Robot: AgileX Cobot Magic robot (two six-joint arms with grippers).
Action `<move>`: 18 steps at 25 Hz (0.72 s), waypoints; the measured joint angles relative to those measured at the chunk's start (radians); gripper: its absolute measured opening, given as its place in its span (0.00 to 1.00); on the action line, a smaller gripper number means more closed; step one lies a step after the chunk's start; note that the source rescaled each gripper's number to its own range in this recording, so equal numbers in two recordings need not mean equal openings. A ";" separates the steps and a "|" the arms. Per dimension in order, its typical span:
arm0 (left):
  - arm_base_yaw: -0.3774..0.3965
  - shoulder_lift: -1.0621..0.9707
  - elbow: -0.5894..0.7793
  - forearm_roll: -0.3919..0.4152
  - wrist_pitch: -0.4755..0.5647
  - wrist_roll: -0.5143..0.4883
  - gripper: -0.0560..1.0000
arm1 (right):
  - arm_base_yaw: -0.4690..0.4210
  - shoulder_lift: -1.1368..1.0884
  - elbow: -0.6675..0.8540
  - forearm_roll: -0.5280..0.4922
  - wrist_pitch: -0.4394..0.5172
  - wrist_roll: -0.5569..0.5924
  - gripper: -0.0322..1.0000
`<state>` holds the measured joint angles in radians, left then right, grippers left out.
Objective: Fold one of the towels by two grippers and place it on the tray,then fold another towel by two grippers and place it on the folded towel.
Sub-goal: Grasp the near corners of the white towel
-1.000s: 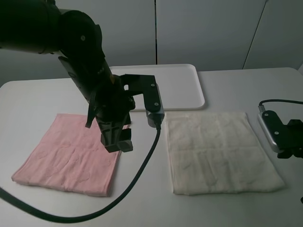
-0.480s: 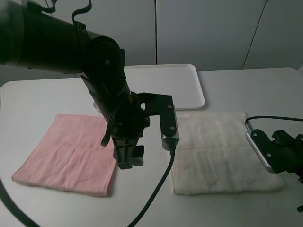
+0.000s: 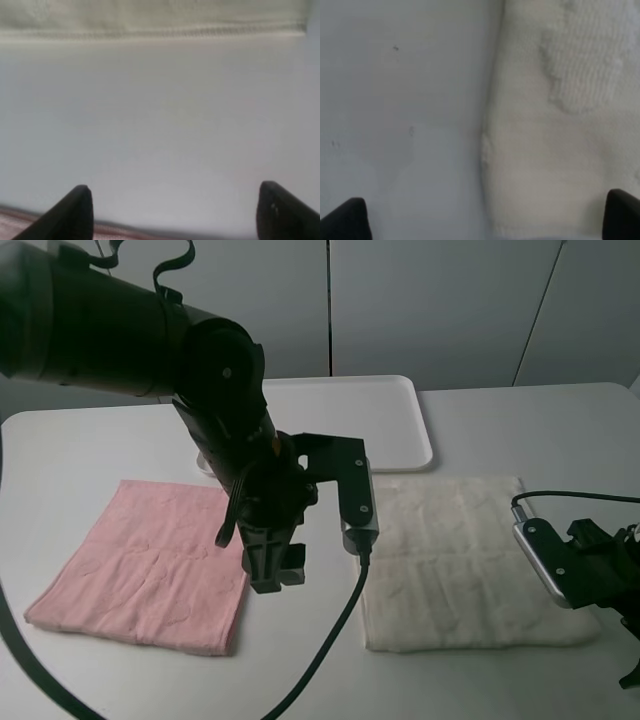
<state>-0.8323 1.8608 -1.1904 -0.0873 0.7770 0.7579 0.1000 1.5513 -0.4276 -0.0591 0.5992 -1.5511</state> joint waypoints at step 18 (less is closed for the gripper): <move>0.000 0.000 0.000 0.006 -0.007 0.000 0.87 | 0.009 0.006 0.029 -0.022 -0.014 -0.013 0.95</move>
<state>-0.8323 1.8608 -1.1904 -0.0814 0.7704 0.7579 0.1086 1.5572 -0.3987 -0.0816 0.5849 -1.5643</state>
